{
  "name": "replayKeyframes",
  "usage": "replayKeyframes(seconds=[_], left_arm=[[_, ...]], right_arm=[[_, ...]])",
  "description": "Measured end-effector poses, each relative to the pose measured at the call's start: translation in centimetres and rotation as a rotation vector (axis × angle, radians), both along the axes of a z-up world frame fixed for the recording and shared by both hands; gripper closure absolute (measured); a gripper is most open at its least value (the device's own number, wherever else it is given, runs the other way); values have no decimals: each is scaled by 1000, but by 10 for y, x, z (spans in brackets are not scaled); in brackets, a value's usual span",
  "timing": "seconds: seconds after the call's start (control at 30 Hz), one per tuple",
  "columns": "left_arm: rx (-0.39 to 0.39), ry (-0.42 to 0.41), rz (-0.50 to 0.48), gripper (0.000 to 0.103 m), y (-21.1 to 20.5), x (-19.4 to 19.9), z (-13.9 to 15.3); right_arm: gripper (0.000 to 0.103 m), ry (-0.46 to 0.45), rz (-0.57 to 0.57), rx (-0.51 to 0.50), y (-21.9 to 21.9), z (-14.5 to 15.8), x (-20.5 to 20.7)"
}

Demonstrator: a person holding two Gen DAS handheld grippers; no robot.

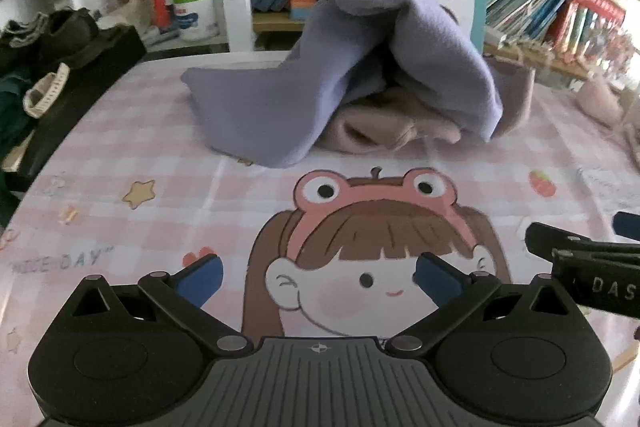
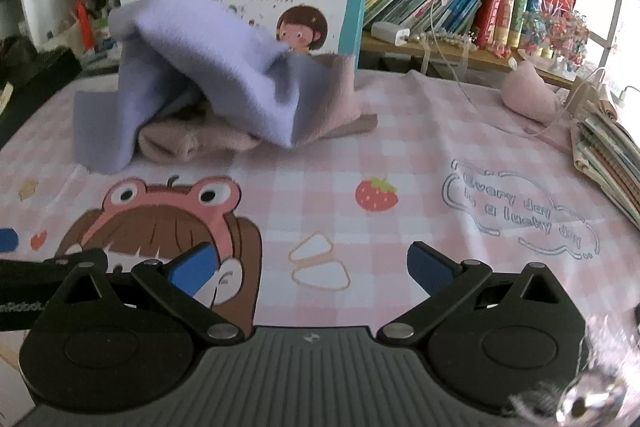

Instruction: Fold clothes

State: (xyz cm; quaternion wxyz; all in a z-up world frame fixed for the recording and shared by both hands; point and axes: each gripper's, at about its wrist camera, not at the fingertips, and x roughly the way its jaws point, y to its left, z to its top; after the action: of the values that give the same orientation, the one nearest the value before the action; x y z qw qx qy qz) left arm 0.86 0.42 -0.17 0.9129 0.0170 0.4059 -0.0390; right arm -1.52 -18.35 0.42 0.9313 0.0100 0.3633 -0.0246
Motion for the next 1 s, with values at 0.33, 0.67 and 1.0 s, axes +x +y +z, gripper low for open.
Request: replayKeyframes(seconds=[0.33, 0.67, 1.0], left_arm=[[97, -179, -37, 0, -6, 23, 24], [65, -283, -74, 8, -21, 56, 43], [64, -298, -126, 10, -36, 108, 47]], right_arm=[[0, -24, -45, 128, -20, 9, 17], [0, -2, -107, 129, -42, 5, 19], [0, 20, -118, 160, -51, 6, 8]])
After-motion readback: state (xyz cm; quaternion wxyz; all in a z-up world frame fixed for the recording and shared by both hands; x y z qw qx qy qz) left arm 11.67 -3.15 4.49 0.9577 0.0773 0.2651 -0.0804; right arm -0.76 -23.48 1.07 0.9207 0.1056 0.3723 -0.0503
